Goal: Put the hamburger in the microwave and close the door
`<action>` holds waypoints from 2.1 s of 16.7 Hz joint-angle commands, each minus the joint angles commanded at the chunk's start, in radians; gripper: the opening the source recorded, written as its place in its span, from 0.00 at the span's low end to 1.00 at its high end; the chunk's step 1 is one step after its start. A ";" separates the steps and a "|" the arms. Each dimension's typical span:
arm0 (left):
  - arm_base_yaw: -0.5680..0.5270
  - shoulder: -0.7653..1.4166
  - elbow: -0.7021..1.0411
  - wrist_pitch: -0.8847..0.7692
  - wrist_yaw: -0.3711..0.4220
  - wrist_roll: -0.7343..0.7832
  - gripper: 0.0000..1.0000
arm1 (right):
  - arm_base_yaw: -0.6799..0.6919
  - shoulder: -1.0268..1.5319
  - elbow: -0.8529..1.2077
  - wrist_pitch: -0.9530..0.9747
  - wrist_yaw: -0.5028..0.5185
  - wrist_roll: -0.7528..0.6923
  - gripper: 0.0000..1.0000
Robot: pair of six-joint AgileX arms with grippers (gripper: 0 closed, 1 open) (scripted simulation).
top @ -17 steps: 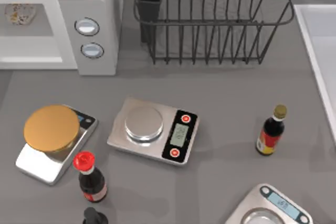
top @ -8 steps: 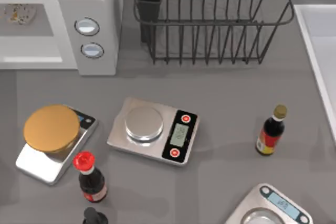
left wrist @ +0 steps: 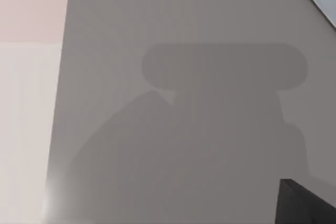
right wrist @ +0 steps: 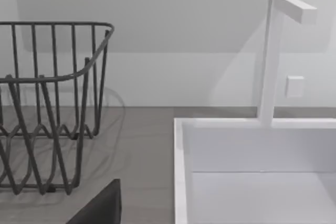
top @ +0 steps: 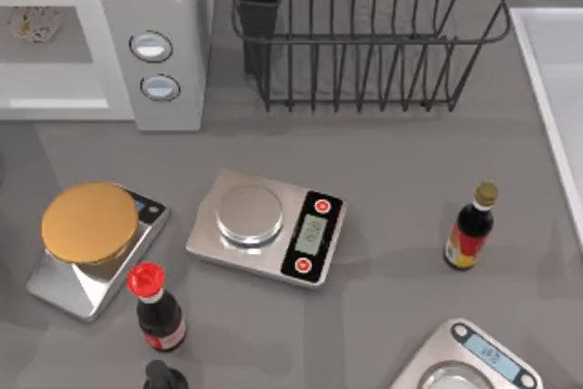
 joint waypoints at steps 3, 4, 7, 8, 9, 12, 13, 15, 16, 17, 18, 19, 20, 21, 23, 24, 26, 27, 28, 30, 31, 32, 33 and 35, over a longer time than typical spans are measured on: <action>0.007 0.002 -0.005 -0.002 0.003 0.000 0.00 | 0.000 0.000 0.000 0.000 0.000 0.000 1.00; 0.001 -0.007 -0.016 -0.004 -0.001 -0.002 0.00 | 0.000 0.000 0.000 0.000 0.000 0.000 1.00; -0.037 -0.076 -0.105 -0.013 -0.030 0.024 0.00 | 0.000 0.000 0.000 0.000 0.000 0.000 1.00; -0.058 -0.108 -0.145 -0.010 -0.043 0.032 0.00 | 0.000 0.000 0.000 0.000 0.000 0.000 1.00; -0.083 -0.143 -0.183 -0.002 -0.058 0.036 0.00 | 0.000 0.000 0.000 0.000 0.000 0.000 1.00; -0.169 -0.238 -0.274 0.048 -0.094 -0.014 0.00 | 0.000 0.000 0.000 0.000 0.000 0.000 1.00; -0.199 -0.260 -0.291 0.066 -0.101 -0.049 0.00 | 0.000 0.000 0.000 0.000 0.000 0.000 1.00; -0.253 -0.287 -0.299 0.092 -0.111 -0.145 0.00 | 0.000 0.000 0.000 0.000 0.000 0.000 1.00; -0.274 -0.297 -0.295 0.100 -0.119 -0.192 0.00 | 0.000 0.000 0.000 0.000 0.000 0.000 1.00; -0.290 -0.305 -0.290 0.104 -0.131 -0.229 0.00 | 0.000 0.000 0.000 0.000 0.000 0.000 1.00; -0.298 -0.309 -0.286 0.106 -0.145 -0.257 0.00 | 0.000 0.000 0.000 0.000 0.000 0.000 1.00; -0.301 -0.311 -0.284 0.105 -0.160 -0.274 0.00 | 0.000 0.000 0.000 0.000 0.000 0.000 1.00; -0.299 -0.312 -0.284 0.105 -0.172 -0.284 0.00 | 0.000 0.000 0.000 0.000 0.000 0.000 1.00; -0.298 -0.311 -0.283 0.105 -0.175 -0.287 0.00 | 0.000 0.000 0.000 0.000 0.000 0.000 1.00; -0.298 -0.311 -0.283 0.105 -0.175 -0.287 0.00 | 0.000 0.000 0.000 0.000 0.000 0.000 1.00; -0.296 -0.308 -0.285 0.104 -0.173 -0.286 0.00 | 0.000 0.000 0.000 0.000 0.000 0.000 1.00; -0.308 -0.316 -0.294 0.104 -0.186 -0.294 0.00 | 0.000 0.000 0.000 0.000 0.000 0.000 1.00; -0.324 -0.327 -0.304 0.104 -0.205 -0.306 0.00 | 0.000 0.000 0.000 0.000 0.000 0.000 1.00; -0.348 -0.342 -0.316 0.105 -0.229 -0.323 0.00 | 0.000 0.000 0.000 0.000 0.000 0.000 1.00; -0.413 -0.380 -0.338 0.111 -0.285 -0.371 0.00 | 0.000 0.000 0.000 0.000 0.000 0.000 1.00; -0.453 -0.401 -0.346 0.115 -0.314 -0.401 0.00 | 0.000 0.000 0.000 0.000 0.000 0.000 1.00; -0.496 -0.424 -0.353 0.118 -0.343 -0.432 0.00 | 0.000 0.000 0.000 0.000 0.000 0.000 1.00; -0.542 -0.446 -0.357 0.122 -0.371 -0.466 0.00 | 0.000 0.000 0.000 0.000 0.000 0.000 1.00; -0.634 -0.486 -0.364 0.129 -0.424 -0.534 0.00 | 0.000 0.000 0.000 0.000 0.000 0.000 1.00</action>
